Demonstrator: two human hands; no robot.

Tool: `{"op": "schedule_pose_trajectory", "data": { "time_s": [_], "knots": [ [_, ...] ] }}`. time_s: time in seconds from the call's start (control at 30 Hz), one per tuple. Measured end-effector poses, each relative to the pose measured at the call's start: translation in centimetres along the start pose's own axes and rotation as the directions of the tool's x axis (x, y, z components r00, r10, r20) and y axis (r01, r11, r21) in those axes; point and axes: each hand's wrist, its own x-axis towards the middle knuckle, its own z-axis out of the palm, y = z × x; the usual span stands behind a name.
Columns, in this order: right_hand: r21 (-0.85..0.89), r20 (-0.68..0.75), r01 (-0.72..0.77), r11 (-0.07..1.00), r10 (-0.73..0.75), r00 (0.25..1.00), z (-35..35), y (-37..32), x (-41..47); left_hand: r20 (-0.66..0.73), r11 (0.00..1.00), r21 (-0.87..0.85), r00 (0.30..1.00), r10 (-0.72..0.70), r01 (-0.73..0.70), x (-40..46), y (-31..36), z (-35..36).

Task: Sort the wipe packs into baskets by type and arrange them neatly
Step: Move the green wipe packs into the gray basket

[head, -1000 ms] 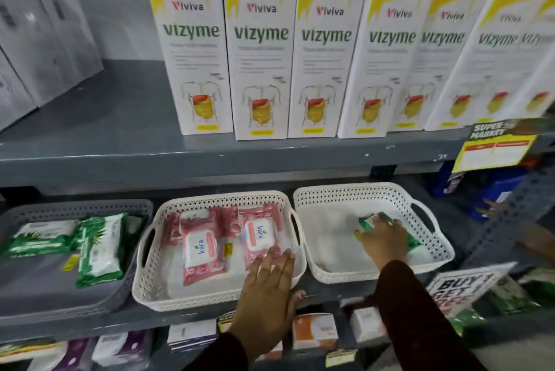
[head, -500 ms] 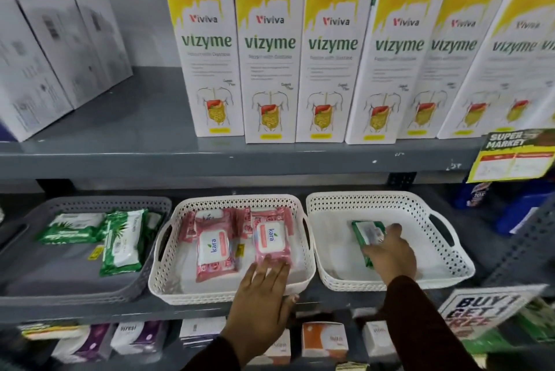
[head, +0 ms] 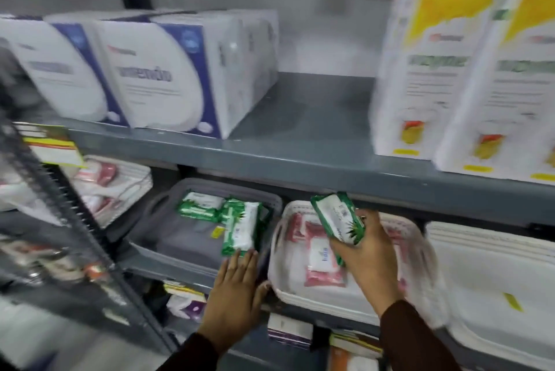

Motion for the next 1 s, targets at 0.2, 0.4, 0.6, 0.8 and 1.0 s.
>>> {"op": "schedule_pose_trajectory", "data": {
  "time_s": [0.2,0.4,0.6,0.8,1.0],
  "knots": [
    [-0.002,0.24,0.15,0.989,-0.145,0.96,12.8,-9.1,-1.0,-0.01,0.996,0.052,0.997,-0.071,0.071,-1.8,-10.1,-1.7],
    [-0.061,0.405,0.274,0.96,-0.227,0.886,22.9,-14.6,-0.5,-0.046,0.989,-0.015,0.988,-0.145,0.144,-2.3,-16.8,-3.7],
    [-0.364,0.514,0.382,0.849,-0.159,0.843,29.7,-16.4,-0.8,-0.067,0.995,-0.016,0.993,-0.097,0.096,-1.8,-19.4,-4.6],
    [-0.306,0.469,0.299,0.904,-0.13,0.873,24.8,-15.1,-0.7,-0.133,0.993,-0.067,0.986,-0.105,0.097,0.0,-17.7,-5.7],
    [-0.198,0.005,0.074,0.977,-0.074,0.997,11.1,-3.4,-0.6,-0.102,0.946,-0.325,0.994,-0.029,-0.005,3.5,-8.8,-4.7]
  ]
}}
